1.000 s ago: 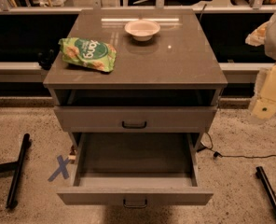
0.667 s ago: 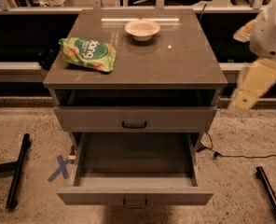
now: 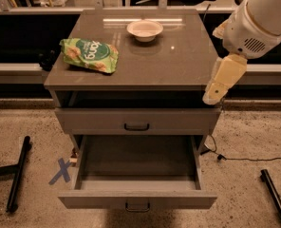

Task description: Place green rice chip bag into middle drawer

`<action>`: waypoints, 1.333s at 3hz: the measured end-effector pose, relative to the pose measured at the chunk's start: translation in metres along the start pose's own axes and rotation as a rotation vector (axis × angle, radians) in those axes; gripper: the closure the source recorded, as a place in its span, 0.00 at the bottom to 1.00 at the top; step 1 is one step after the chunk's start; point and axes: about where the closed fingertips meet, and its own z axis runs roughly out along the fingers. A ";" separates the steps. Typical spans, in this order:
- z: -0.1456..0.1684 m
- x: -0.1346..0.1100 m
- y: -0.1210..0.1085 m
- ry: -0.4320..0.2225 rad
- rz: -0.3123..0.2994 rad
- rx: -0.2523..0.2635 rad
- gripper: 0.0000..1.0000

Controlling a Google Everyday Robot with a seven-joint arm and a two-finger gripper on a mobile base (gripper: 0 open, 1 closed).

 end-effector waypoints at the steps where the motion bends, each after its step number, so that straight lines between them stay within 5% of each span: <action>1: 0.023 -0.027 -0.007 -0.033 -0.046 -0.008 0.00; 2: 0.071 -0.080 -0.029 -0.060 -0.136 -0.010 0.00; 3: 0.103 -0.117 -0.046 -0.109 -0.163 0.005 0.00; 4: 0.138 -0.144 -0.071 -0.193 -0.093 0.048 0.00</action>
Offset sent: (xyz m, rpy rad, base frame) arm 0.1032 0.1253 -0.0361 -0.0235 -0.0741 0.2177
